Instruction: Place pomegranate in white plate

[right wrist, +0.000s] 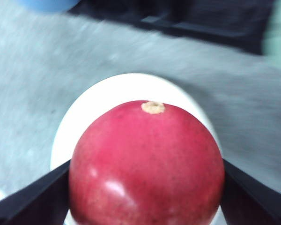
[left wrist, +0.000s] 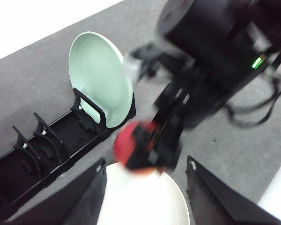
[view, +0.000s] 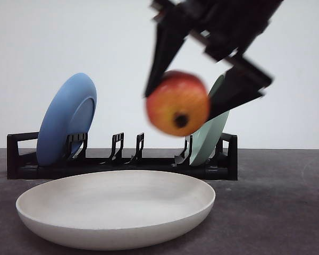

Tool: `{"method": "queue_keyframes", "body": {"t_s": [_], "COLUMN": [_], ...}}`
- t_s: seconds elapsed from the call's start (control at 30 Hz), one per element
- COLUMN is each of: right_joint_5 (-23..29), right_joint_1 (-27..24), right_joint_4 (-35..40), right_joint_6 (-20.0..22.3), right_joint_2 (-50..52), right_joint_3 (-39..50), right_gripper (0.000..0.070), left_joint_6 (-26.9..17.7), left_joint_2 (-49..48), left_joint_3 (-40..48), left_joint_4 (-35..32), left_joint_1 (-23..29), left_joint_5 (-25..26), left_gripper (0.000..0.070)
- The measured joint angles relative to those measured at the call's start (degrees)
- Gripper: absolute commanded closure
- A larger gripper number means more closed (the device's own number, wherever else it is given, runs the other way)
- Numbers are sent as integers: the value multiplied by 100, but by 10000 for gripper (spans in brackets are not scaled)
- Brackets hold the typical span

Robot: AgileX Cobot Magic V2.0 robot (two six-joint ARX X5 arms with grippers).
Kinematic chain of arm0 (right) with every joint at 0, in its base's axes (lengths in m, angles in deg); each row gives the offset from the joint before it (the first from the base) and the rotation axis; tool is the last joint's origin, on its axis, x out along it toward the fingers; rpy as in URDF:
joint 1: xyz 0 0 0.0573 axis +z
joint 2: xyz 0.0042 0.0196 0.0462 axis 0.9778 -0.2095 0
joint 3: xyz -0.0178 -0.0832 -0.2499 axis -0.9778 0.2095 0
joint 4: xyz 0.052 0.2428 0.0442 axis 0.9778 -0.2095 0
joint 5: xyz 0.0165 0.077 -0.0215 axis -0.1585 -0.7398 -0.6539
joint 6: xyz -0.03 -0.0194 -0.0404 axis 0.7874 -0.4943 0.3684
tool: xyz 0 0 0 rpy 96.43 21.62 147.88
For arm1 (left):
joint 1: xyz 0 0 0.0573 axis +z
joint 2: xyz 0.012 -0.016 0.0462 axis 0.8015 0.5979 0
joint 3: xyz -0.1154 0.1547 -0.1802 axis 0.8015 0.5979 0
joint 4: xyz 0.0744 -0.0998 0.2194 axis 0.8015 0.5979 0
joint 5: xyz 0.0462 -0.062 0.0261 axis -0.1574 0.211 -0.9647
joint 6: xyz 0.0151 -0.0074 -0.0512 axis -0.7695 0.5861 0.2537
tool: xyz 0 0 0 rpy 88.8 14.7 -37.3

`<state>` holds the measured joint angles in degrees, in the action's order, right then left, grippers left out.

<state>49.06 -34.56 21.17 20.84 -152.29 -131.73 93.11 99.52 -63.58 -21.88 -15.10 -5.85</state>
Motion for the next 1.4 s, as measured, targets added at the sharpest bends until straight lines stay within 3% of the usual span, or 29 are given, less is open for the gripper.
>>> {"method": "queue_keyframes", "body": {"t_s": [0.23,0.57,0.8,1.03,1.2,1.4], "right_joint_5": [-18,-7,-12,-23,-16,157], "right_joint_1": [455,677,702,717,717,711], "right_joint_4": [519,566,561,549,349,-430], "right_joint_6": [46,128,156,180,264,552], "right_joint_2": [-856,-1399,-1400,-1398,-1337,-1145], "right_joint_3": [0,0,0,-5,-213,-700], "right_gripper": [295,269,127,66,45,27], "left_joint_6": [2,9,9,9,9,9], "left_joint_2": [0,0,0,0,0,0], "left_joint_3": [0,0,0,0,0,0], "left_joint_4": [0,0,2,2,4,4], "left_joint_1": [0,0,0,0,0,0], "left_joint_5": [0,0,0,0,0,0], "left_gripper": [386,386,386,386,386,386]}}
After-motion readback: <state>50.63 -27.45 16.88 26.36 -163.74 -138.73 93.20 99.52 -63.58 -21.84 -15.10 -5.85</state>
